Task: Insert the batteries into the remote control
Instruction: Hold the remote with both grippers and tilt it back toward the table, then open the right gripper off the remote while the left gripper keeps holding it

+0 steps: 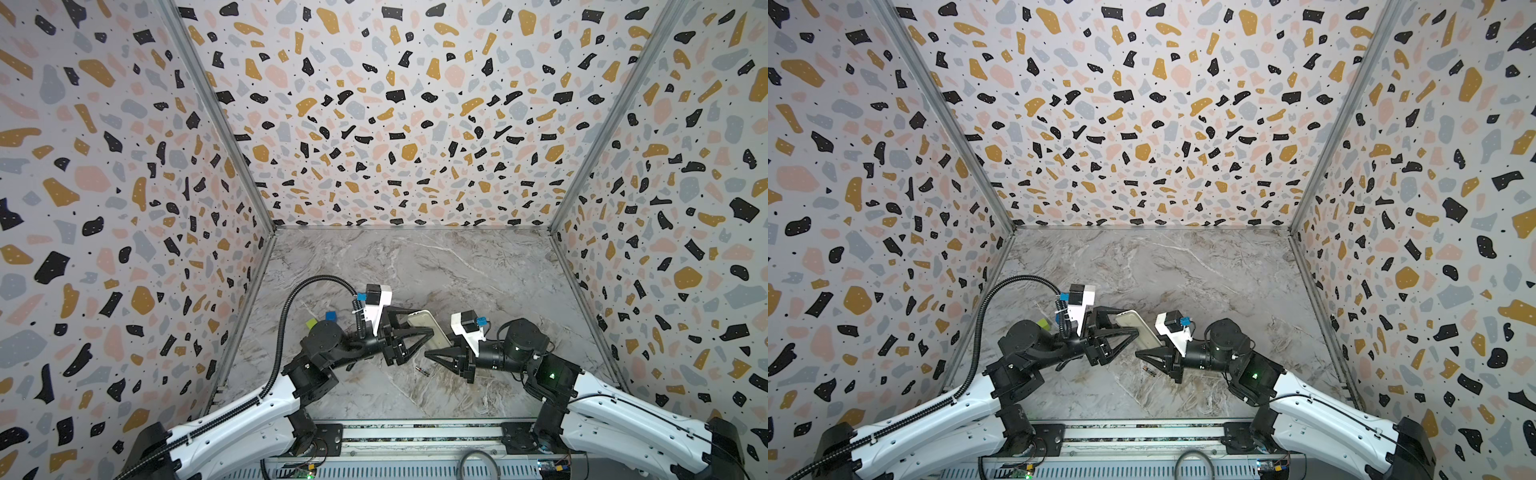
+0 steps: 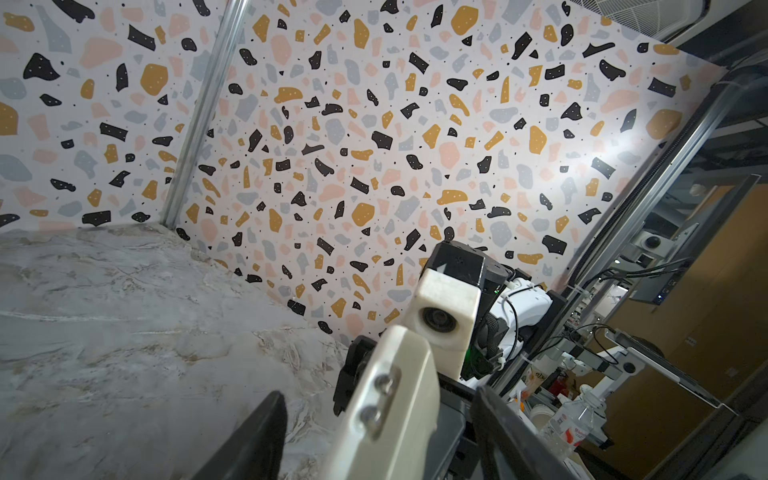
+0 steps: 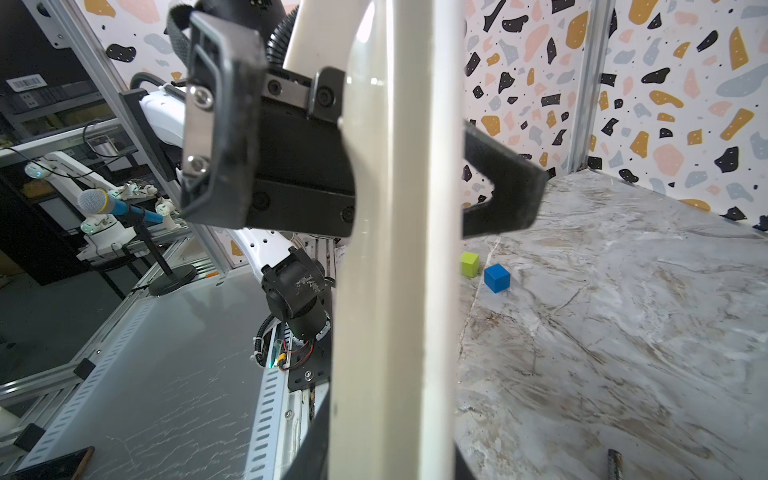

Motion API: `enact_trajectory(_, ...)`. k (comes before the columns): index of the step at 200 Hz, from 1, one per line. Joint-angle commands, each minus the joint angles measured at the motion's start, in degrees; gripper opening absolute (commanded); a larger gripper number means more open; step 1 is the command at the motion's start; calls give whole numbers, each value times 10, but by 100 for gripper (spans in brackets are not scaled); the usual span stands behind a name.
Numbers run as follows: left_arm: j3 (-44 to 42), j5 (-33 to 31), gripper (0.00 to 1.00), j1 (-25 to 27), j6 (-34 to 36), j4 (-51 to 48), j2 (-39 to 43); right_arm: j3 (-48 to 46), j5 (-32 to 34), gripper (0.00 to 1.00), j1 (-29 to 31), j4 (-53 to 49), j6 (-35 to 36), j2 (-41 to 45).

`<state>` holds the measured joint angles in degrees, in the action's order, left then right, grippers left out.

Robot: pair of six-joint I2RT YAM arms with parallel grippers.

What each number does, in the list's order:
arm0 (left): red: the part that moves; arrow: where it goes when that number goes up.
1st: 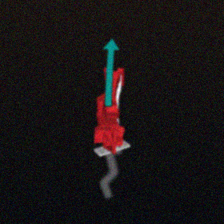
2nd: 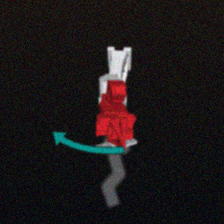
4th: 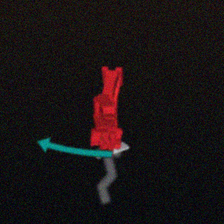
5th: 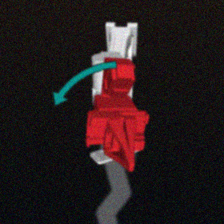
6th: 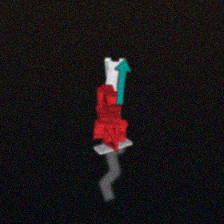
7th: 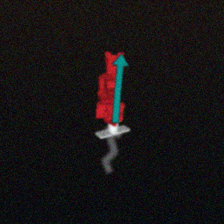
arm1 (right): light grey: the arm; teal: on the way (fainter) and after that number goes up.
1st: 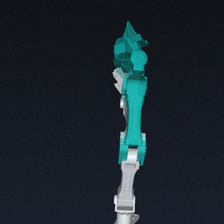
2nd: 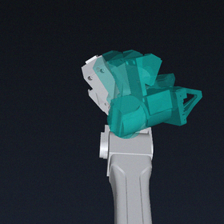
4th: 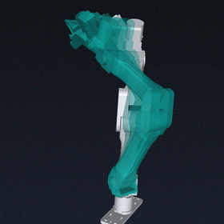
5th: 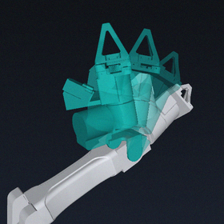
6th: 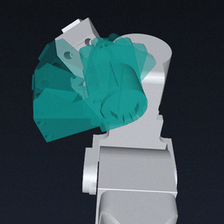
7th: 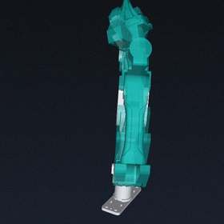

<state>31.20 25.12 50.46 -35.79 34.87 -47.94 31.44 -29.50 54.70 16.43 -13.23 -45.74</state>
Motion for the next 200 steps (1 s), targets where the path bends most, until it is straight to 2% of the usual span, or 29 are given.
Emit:
enact_trajectory(1,-4,22,68,-1,-1,48,1,6,-24,0,-1,28,-8,3)
enact_trajectory(111,-2,33,48,0,-4,68,-11,8,-51,0,-1,41,-14,-2)
enact_trajectory(172,-2,38,26,-1,-7,71,-13,9,-57,0,-1,45,-16,-5)
enact_trajectory(200,-2,39,20,0,-8,70,-16,9,-59,0,-1,48,-17,-3)
